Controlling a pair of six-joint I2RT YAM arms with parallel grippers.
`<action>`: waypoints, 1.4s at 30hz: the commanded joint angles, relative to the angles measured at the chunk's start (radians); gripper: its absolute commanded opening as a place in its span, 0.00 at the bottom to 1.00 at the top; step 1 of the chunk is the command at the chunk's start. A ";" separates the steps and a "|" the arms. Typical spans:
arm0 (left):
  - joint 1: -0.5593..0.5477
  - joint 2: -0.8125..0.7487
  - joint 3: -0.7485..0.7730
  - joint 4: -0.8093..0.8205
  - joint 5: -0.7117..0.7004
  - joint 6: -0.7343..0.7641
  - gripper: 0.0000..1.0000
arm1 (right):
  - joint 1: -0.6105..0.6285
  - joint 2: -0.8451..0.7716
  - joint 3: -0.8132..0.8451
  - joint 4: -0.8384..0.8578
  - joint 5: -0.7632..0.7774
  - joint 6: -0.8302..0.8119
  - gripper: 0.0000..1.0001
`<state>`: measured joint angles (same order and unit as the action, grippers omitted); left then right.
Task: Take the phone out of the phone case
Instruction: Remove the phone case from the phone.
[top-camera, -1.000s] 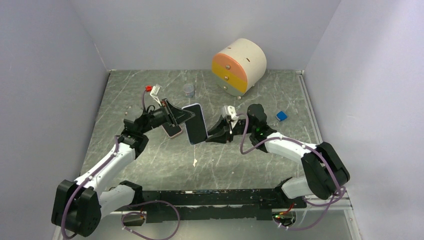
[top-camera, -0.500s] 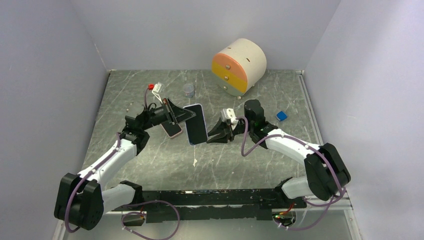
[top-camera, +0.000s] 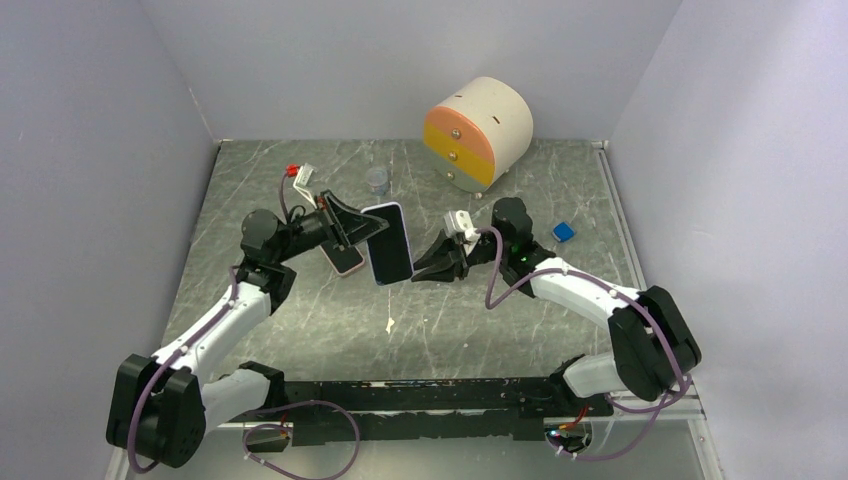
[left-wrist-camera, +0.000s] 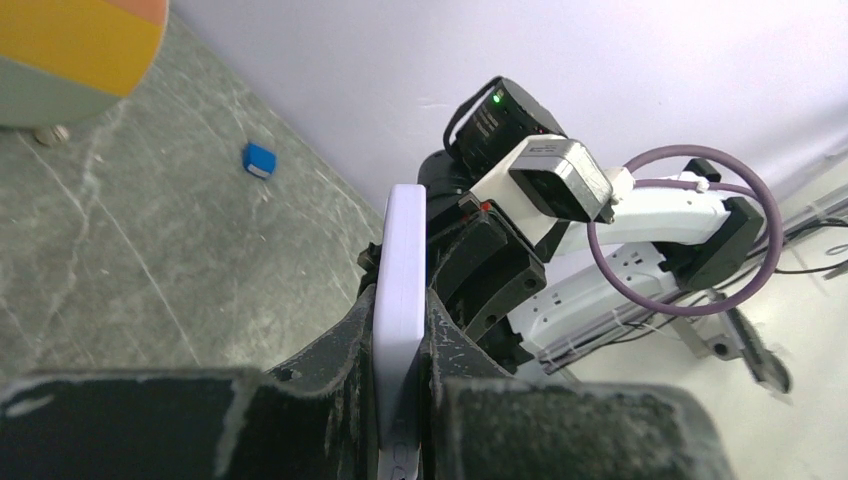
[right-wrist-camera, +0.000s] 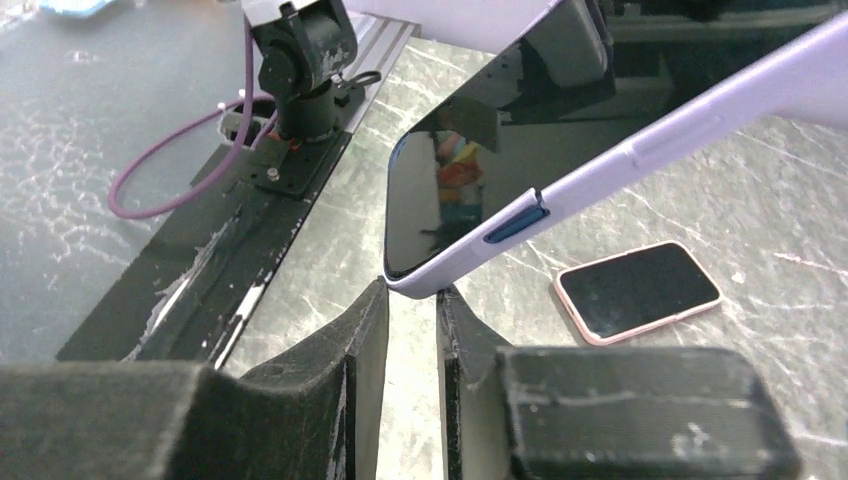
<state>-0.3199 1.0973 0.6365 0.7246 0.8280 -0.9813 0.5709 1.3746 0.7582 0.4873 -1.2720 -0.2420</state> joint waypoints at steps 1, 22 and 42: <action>-0.011 -0.057 -0.034 0.097 -0.093 0.052 0.02 | 0.007 -0.011 -0.066 0.335 0.064 0.211 0.26; -0.011 -0.093 -0.068 0.149 -0.074 0.076 0.02 | 0.007 -0.028 -0.076 0.402 0.083 0.371 0.37; -0.011 -0.090 -0.067 0.171 -0.080 0.018 0.02 | 0.007 0.003 -0.038 0.318 0.053 0.321 0.20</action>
<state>-0.3290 1.0271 0.5495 0.8349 0.7723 -0.9325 0.5728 1.3861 0.6777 0.8097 -1.1728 0.1341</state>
